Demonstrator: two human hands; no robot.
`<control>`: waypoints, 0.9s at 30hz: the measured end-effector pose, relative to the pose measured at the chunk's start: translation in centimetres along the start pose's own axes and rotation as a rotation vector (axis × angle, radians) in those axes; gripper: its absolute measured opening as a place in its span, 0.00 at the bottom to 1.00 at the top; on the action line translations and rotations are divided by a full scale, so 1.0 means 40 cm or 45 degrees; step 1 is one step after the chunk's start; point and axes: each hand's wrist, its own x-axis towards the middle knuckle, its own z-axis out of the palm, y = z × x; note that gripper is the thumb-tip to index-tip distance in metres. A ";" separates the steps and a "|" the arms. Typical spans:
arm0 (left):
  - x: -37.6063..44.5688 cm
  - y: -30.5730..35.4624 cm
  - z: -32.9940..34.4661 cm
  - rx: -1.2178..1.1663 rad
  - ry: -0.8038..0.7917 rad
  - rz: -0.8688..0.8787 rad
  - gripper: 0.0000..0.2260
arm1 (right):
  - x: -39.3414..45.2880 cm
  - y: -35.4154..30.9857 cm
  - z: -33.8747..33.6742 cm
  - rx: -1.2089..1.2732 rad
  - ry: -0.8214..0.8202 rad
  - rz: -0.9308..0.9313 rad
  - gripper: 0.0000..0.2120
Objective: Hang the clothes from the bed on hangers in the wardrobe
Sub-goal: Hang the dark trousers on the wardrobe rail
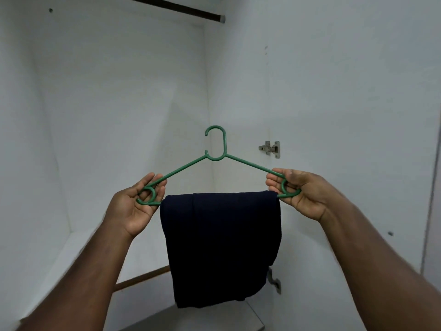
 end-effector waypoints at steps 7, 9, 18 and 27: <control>0.205 0.029 -0.017 0.015 -0.002 -0.003 0.14 | 0.193 0.005 0.045 -0.012 0.033 -0.081 0.13; 0.258 0.028 -0.012 0.035 0.012 0.013 0.14 | 0.244 0.002 0.046 0.004 0.020 -0.103 0.13; 0.498 0.058 0.062 0.040 0.037 0.182 0.20 | 0.491 -0.068 0.067 0.044 -0.053 -0.229 0.12; 0.734 0.074 0.110 -0.051 -0.060 0.211 0.25 | 0.712 -0.124 0.103 0.061 -0.067 -0.341 0.12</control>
